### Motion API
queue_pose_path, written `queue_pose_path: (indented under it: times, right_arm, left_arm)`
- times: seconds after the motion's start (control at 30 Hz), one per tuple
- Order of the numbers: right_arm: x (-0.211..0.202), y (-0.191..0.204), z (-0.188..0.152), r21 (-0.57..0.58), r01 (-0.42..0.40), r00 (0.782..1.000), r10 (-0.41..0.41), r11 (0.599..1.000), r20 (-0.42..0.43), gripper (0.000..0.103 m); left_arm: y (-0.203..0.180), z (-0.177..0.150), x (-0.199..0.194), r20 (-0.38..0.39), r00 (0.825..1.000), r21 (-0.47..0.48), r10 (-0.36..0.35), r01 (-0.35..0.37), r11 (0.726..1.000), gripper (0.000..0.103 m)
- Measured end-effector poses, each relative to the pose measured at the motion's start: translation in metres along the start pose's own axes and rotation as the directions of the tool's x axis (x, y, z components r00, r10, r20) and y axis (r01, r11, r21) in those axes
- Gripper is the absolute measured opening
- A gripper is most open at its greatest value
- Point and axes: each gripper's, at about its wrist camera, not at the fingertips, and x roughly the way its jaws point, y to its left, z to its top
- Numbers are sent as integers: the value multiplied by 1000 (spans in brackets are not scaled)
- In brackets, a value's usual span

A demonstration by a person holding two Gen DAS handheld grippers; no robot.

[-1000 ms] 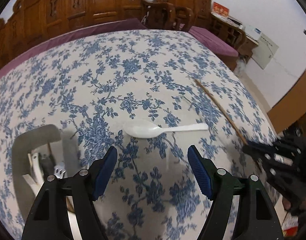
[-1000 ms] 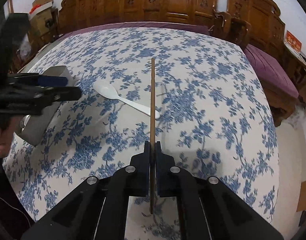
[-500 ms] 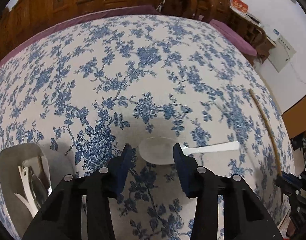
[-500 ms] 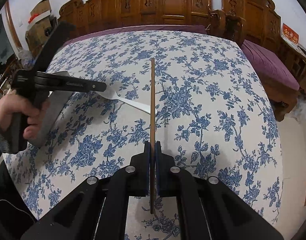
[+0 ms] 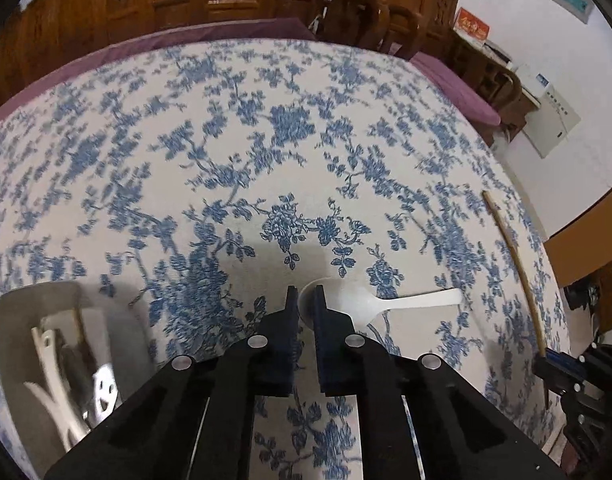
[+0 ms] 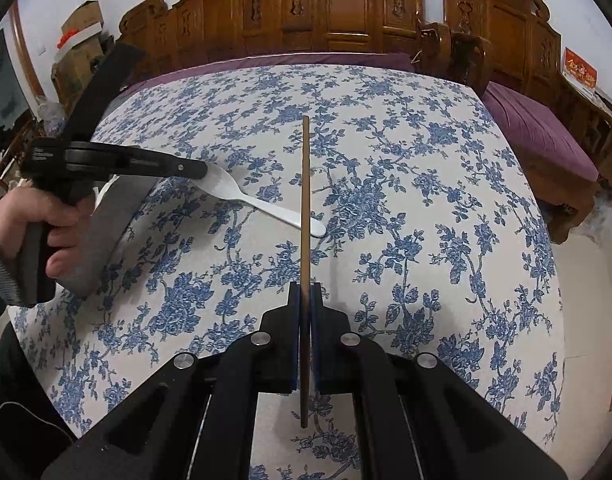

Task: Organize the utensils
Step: 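Grasp the white plastic spoon with the left tool while the right tool holds the chopstick, then carry the chopstick and white spoon over the grey tray and lower them inside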

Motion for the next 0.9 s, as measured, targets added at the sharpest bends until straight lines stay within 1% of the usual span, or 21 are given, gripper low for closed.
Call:
queue_pose_path:
  times: [0.2, 0.4, 0.53, 0.67, 0.77, 0.9]
  right_arm:
    - [-9, 18, 4, -4, -10, 1000, 10, 1000, 20, 6]
    - [-17, 44, 11, -24, -26, 999, 27, 999, 39, 6]
    - [-22, 61, 16, -40, -38, 998, 40, 998, 49, 6]
    - [-24, 81, 21, -52, -59, 997, 62, 997, 55, 6]
    - [-23, 97, 25, -58, -77, 995, 80, 995, 57, 6]
    - [-21, 121, 29, -78, -99, 993, 103, 992, 55, 6]
  left_arm:
    - [5, -8, -49, 95, 995, -9, -6, 7, 1000, 3]
    - [16, -22, -103, 195, 981, -27, 19, -14, 1000, 3]
    - [30, -34, -140, 261, 963, -44, 66, -56, 997, 3]
    - [51, -44, -163, 286, 953, -76, 101, -83, 994, 3]
    - [68, -54, -179, 309, 938, -99, 156, -131, 986, 3]
    - [93, -66, -191, 319, 921, -139, 223, -187, 972, 3]
